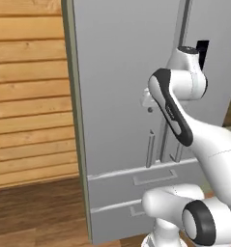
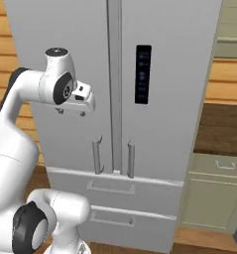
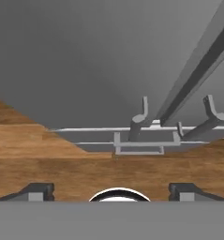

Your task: Navigate to the coffee machine.

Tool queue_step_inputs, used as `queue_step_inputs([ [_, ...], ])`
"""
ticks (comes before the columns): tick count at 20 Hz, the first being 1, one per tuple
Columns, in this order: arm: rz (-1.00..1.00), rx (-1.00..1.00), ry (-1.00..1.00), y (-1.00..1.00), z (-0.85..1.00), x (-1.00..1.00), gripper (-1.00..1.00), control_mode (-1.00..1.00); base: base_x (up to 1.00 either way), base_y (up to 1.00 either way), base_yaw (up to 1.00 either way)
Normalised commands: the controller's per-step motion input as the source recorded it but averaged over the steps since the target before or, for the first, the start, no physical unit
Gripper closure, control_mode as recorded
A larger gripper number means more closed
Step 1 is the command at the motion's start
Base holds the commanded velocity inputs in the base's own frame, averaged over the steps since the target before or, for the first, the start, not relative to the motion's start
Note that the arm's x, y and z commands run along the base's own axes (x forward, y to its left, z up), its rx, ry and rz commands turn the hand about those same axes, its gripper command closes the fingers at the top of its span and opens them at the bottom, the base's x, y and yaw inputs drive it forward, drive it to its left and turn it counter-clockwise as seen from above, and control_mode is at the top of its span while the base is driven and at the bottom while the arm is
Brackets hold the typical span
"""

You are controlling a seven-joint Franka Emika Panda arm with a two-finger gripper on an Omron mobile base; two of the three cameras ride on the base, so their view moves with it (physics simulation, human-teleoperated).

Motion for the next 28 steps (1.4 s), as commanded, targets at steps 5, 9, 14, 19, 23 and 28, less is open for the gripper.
queue_step_inputs([
  [5, 0.0, 0.0, 0.0, 0.0, 0.0, 0.0, -1.0, 1.0, -0.36, -0.1, -0.59],
  [9, 0.0, 0.0, 0.0, 0.0, 0.0, 0.0, -1.0, 1.0, 0.0, 0.01, -0.85],
  [14, 0.0, 0.0, 0.0, 0.0, 0.0, 0.0, -1.0, 1.0, 0.0, 0.0, -0.9],
  [19, 0.0, 0.0, 0.0, 0.0, 0.0, 0.0, -1.0, 1.0, 0.0, 0.0, -0.89],
  [23, 0.0, 0.0, 0.0, 0.0, 0.0, 0.0, -1.0, 1.0, 0.0, 0.0, -0.89],
  [28, 0.0, 0.0, 0.0, 0.0, 0.0, 0.0, -1.0, 1.0, 0.0, 0.0, -0.86],
])
